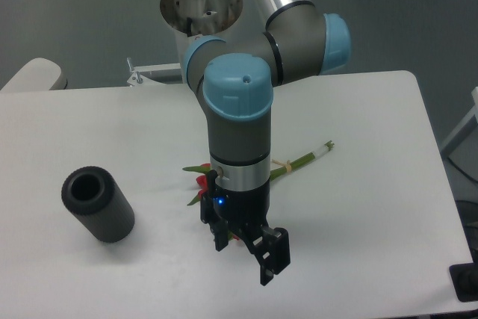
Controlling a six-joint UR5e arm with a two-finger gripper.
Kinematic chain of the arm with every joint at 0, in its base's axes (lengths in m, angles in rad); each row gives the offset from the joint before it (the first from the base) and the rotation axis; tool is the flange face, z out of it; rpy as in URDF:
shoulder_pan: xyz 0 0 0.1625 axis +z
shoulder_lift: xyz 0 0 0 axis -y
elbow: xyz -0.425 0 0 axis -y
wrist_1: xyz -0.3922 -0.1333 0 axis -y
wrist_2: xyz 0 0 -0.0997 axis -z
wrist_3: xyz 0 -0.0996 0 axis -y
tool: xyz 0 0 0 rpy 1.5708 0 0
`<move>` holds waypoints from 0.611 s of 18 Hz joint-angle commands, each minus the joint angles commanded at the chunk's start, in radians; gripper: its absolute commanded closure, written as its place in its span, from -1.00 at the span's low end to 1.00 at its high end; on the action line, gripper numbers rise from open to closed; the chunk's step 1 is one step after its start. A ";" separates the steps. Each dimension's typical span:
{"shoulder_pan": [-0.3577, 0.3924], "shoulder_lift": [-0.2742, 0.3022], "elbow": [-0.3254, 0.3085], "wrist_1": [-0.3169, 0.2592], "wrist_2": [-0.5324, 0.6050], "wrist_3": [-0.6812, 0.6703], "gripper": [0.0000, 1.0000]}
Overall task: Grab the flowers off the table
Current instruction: 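Move the gripper off the red tulip bunch, opening it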
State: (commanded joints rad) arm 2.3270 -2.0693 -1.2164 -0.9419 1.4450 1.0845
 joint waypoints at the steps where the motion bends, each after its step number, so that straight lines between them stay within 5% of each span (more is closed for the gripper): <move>1: 0.000 0.000 0.000 0.000 0.000 0.000 -1.00; 5: 0.002 0.006 -0.014 -0.014 0.002 0.006 -1.00; 11: 0.046 0.028 -0.015 -0.119 0.005 0.017 -1.00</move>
State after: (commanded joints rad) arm 2.3730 -2.0418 -1.2318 -1.0613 1.4496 1.1014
